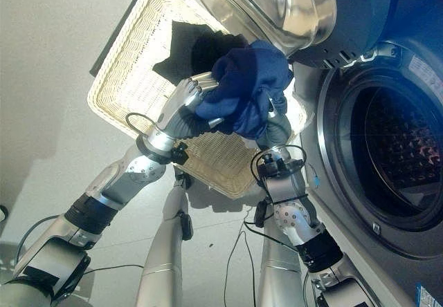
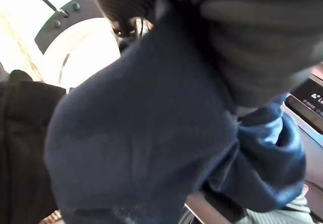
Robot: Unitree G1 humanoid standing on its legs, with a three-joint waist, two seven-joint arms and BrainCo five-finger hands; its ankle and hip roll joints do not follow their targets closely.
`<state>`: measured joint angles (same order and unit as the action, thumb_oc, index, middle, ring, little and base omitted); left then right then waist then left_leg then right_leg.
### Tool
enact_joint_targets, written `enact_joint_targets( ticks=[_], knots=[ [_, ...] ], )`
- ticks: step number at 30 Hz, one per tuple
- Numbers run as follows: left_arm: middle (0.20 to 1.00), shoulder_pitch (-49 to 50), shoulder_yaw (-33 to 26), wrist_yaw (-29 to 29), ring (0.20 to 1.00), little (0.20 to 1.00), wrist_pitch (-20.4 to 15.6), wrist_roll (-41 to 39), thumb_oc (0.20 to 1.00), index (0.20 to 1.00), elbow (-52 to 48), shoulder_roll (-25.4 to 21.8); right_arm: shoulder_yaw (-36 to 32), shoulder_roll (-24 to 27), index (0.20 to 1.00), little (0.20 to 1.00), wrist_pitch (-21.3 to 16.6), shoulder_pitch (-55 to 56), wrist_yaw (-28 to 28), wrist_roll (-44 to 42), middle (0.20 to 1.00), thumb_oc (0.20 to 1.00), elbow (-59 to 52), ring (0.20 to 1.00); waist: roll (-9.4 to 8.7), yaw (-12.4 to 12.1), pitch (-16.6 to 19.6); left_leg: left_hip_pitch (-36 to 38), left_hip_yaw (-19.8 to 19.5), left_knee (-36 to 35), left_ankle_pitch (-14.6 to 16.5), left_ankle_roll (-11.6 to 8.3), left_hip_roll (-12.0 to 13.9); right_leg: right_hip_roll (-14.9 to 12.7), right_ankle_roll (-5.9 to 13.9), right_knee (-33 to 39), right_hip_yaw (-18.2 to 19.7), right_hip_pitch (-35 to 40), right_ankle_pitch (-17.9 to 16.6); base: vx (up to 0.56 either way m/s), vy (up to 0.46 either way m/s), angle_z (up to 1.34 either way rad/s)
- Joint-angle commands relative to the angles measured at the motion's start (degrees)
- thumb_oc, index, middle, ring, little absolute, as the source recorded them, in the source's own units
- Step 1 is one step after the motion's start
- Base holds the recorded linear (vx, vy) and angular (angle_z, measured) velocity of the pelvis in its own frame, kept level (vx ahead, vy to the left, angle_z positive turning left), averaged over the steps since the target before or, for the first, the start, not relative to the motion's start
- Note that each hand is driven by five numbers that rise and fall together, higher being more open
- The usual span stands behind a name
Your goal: Put the clothes into the washing machine.
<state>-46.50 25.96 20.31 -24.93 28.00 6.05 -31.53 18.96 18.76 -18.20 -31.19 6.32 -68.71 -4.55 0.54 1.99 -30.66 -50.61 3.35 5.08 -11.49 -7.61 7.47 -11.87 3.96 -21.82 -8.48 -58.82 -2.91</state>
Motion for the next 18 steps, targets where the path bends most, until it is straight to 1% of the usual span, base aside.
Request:
enact_joint_targets(
  ticks=[1, 2, 6, 9, 10, 12, 14, 16, 17, 18],
  knots=[
    [1.000, -1.1, 2.4, -0.2, 1.000, 1.000, 1.2, 1.0, 1.000, 1.000, -1.8, -0.2, 2.4, -2.8, 0.200, 0.200, 0.1, -1.9, 7.5, -2.1, 0.200, 0.200, -9.1, 0.200, -1.04, -0.3, 0.9, -1.4, -1.0, 1.5, 1.9, -1.10, 0.5, -0.7, 8.42, 11.0, -0.4, 4.4, -7.9, 0.00, 0.000, 0.00],
    [1.000, -0.5, 2.1, 0.1, 1.000, 1.000, 1.4, 0.7, 1.000, 1.000, -1.8, -0.2, 2.2, -3.3, 0.200, 0.200, 0.3, -1.8, 8.0, -3.6, 0.200, 0.200, -9.1, 0.200, -1.02, -0.5, 0.9, -1.2, -1.1, 1.4, 1.8, -1.10, 0.5, -0.8, 8.46, 11.2, -0.5, 4.7, -8.0, 0.00, 0.000, 0.00],
    [1.000, -0.2, 2.1, 0.3, 1.000, 1.000, 1.8, 0.0, 1.000, 1.000, -1.6, 0.0, 2.3, -3.6, 0.200, 0.200, -0.3, -1.7, 8.4, -3.7, 0.200, 0.200, -8.9, 0.200, -0.97, -0.6, 0.9, -1.2, -1.1, 1.1, 1.7, -1.10, 0.6, -0.9, 8.50, 11.4, -0.7, 4.7, -8.1, 0.00, 0.000, 0.00],
    [1.000, 0.2, 1.9, -0.4, 1.000, 1.000, 2.1, -3.6, 1.000, 1.000, -1.6, 0.3, 2.1, -3.5, 0.200, 0.200, -1.8, -1.8, 8.6, -2.0, 0.200, 0.200, -8.8, 0.200, -0.90, -0.6, 0.9, -1.2, -1.1, 1.0, 1.7, -1.08, 0.6, -0.9, 8.50, 11.5, -0.6, 4.7, -8.2, 0.00, 0.000, 0.00],
    [1.000, 0.5, 1.6, -0.7, 1.000, 1.000, 2.5, -5.0, 1.000, 1.000, -1.6, 0.6, 2.0, -3.7, 0.200, 0.200, -2.7, -1.8, 9.0, -1.3, 0.200, 0.200, -8.8, 0.200, -0.90, -0.7, 0.9, -1.1, -1.1, 0.9, 1.7, -1.06, 0.5, -0.9, 8.53, 11.6, -0.7, 4.8, -8.2, 0.00, 0.000, 0.00],
    [1.000, 1.0, 1.4, 0.0, 1.000, 1.000, 2.7, -6.0, 1.000, 1.000, -1.2, 0.9, 1.8, -4.1, 0.200, 0.200, -3.8, -1.6, 9.3, -0.7, 0.200, 0.200, -8.7, 0.200, -0.92, -0.7, 0.9, -1.1, -1.1, 0.9, 1.7, -1.06, 0.5, -0.9, 8.55, 11.6, -0.7, 4.9, -8.2, 0.00, 0.000, 0.00],
    [1.000, 1.2, 1.1, 0.3, 1.000, 1.000, 2.6, -6.1, 1.000, 1.000, -0.9, 1.1, 1.5, -4.3, 0.200, 0.200, -4.1, -1.6, 9.6, -0.6, 0.200, 0.200, -8.6, 0.200, -0.94, -0.8, 0.9, -0.9, -1.1, 0.8, 1.6, -1.04, 0.5, -0.8, 8.54, 11.7, -0.7, 5.0, -8.2, 0.00, 0.000, 0.00],
    [1.000, 1.8, -0.2, 1.0, 1.000, 1.000, 3.1, -11.2, 1.000, 1.000, -0.1, 1.7, 0.5, -4.7, 0.200, 0.200, -5.4, -1.9, 10.0, 0.0, 0.200, 0.200, -8.5, 0.200, -0.95, -0.8, 0.9, -0.8, -1.1, 0.6, 1.6, -1.04, 0.5, -0.8, 8.50, 12.0, -0.7, 5.2, -8.3, 0.00, 0.000, 0.00],
    [1.000, 2.0, -0.6, 1.6, 1.000, 1.000, 2.7, -12.9, 1.000, 1.000, 0.3, 2.1, 0.3, -4.8, 0.200, 0.200, -5.9, -2.0, 10.1, 0.2, 0.200, 0.200, -8.3, 0.200, -0.94, -0.8, 0.9, -0.9, -1.2, 0.6, 1.6, -1.02, 0.5, -0.8, 8.48, 12.0, -0.7, 5.1, -8.3, 0.00, 0.000, 0.00],
    [1.000, 2.0, -0.6, 1.6, 1.000, 1.000, 2.7, -12.9, 1.000, 1.000, 0.3, 2.1, 0.3, -4.8, 0.200, 0.200, -5.9, -2.0, 10.1, 0.2, 0.200, 0.200, -8.3, 0.200, -0.94, -0.8, 0.9, -0.9, -1.2, 0.6, 1.6, -1.02, 0.5, -0.8, 8.48, 12.0, -0.7, 5.1, -8.3, 0.00, 0.000, 0.00]
  ],
)
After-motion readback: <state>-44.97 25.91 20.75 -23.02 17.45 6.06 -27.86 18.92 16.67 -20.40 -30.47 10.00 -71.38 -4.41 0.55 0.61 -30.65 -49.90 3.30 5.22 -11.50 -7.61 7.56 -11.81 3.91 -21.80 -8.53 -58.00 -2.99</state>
